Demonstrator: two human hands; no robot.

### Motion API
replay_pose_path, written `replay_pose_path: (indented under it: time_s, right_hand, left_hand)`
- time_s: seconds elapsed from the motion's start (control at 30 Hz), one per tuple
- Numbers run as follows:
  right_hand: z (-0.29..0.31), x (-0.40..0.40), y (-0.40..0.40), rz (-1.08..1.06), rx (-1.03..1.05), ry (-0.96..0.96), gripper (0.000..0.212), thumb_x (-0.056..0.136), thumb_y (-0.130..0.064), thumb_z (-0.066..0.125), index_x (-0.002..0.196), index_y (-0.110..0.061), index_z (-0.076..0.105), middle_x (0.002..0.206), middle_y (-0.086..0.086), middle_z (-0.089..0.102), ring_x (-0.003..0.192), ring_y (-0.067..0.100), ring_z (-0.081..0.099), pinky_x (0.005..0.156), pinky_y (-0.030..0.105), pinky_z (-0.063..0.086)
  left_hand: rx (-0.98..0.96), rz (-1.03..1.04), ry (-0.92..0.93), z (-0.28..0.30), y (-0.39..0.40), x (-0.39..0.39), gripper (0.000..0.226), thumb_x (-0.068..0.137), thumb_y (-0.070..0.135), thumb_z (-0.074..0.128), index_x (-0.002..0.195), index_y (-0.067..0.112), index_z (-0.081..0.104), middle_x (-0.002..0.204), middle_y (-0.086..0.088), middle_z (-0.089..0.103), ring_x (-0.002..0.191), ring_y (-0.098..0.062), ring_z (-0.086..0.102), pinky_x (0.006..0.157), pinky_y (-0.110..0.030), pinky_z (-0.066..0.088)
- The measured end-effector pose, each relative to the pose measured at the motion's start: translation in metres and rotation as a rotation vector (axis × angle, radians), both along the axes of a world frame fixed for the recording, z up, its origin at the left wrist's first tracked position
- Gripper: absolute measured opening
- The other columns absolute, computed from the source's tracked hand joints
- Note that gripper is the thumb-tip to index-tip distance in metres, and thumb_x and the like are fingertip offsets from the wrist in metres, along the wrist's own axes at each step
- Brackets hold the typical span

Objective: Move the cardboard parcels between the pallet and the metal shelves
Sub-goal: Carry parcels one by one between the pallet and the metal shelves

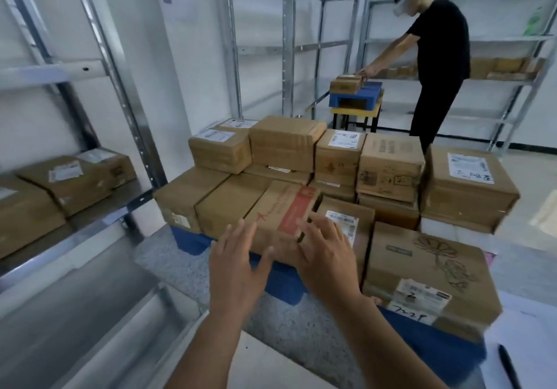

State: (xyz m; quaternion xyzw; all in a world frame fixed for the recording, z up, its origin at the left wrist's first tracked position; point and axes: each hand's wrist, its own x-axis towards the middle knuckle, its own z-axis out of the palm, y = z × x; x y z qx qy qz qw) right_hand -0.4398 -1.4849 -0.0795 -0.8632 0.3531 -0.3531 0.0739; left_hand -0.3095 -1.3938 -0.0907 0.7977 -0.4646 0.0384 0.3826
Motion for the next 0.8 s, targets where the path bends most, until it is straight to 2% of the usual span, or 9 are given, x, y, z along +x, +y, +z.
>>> replay_pose_path:
  time_s: [0.07, 0.13, 0.27, 0.53, 0.63, 0.73, 0.8]
  right_hand:
    - [0.002, 0.021, 0.02, 0.048, 0.0, -0.023, 0.032, 0.088, -0.031, 0.051, 0.116, -0.018, 0.058, 0.122, 0.006, 0.055, 0.107, 0.023, 0.055, 0.087, 0.033, 0.045]
    - [0.005, 0.045, 0.045, 0.095, 0.018, -0.041, 0.036, 0.085, -0.03, 0.059, 0.119, -0.017, 0.057, 0.123, 0.007, 0.055, 0.11, 0.025, 0.055, 0.09, 0.039, 0.048]
    - [0.008, 0.093, 0.101, 0.147, 0.002, 0.002, 0.051, 0.08, -0.03, 0.071, 0.126, -0.015, 0.056, 0.129, 0.012, 0.054, 0.117, 0.029, 0.054, 0.094, 0.039, 0.041]
    - [0.005, 0.175, 0.214, 0.292, 0.051, 0.047, 0.057, 0.083, -0.041, 0.062, 0.134, -0.018, 0.05, 0.142, 0.012, 0.044, 0.129, 0.028, 0.043, 0.102, 0.045, 0.039]
    - [0.001, 0.201, 0.253, 0.358, 0.048, 0.049, 0.059, 0.083, -0.048, 0.05, 0.134, -0.019, 0.049, 0.142, 0.011, 0.045, 0.128, 0.028, 0.044, 0.102, 0.046, 0.041]
    - [-0.003, 0.228, 0.289, 0.413, 0.047, 0.074, 0.061, 0.083, -0.052, 0.044, 0.135, -0.021, 0.046, 0.144, 0.009, 0.042, 0.131, 0.025, 0.041, 0.105, 0.04, 0.033]
    - [-0.003, 0.244, 0.312, 0.438, 0.032, 0.084, 0.058, 0.084, -0.049, 0.051, 0.133, -0.02, 0.049, 0.141, 0.01, 0.046, 0.129, 0.026, 0.044, 0.102, 0.035, 0.028]
  left_hand:
    - [0.018, 0.052, -0.018, 0.0, 0.026, 0.019, 0.06, 0.089, 0.049, 0.051, 0.141, 0.02, 0.04, 0.152, -0.001, 0.031, 0.142, -0.019, 0.021, 0.115, -0.048, 0.016]
    - [0.029, 0.098, -0.028, 0.001, 0.055, 0.04, 0.061, 0.09, 0.05, 0.049, 0.142, 0.021, 0.038, 0.153, -0.002, 0.029, 0.143, -0.019, 0.018, 0.115, -0.047, 0.014]
    - [0.095, 0.234, -0.055, 0.002, 0.12, 0.081, 0.064, 0.09, 0.057, 0.04, 0.145, 0.024, 0.031, 0.155, 0.0, 0.022, 0.144, -0.018, 0.013, 0.117, -0.044, 0.012]
    - [0.171, 0.385, -0.051, -0.005, 0.25, 0.148, 0.065, 0.092, 0.056, 0.035, 0.148, 0.026, 0.022, 0.157, 0.001, 0.014, 0.145, -0.017, 0.009, 0.116, -0.037, 0.004]
    - [0.167, 0.416, -0.039, -0.008, 0.292, 0.17, 0.066, 0.091, 0.056, 0.038, 0.148, 0.025, 0.024, 0.157, 0.0, 0.015, 0.145, -0.017, 0.008, 0.117, -0.039, 0.004]
    - [0.137, 0.474, -0.052, -0.011, 0.332, 0.189, 0.065, 0.09, 0.052, 0.047, 0.145, 0.021, 0.033, 0.155, -0.002, 0.024, 0.143, -0.02, 0.017, 0.117, -0.043, 0.012]
    - [0.136, 0.514, -0.045, -0.012, 0.356, 0.201, 0.065, 0.089, 0.053, 0.047, 0.144, 0.022, 0.034, 0.154, -0.003, 0.025, 0.143, -0.02, 0.018, 0.116, -0.044, 0.013]
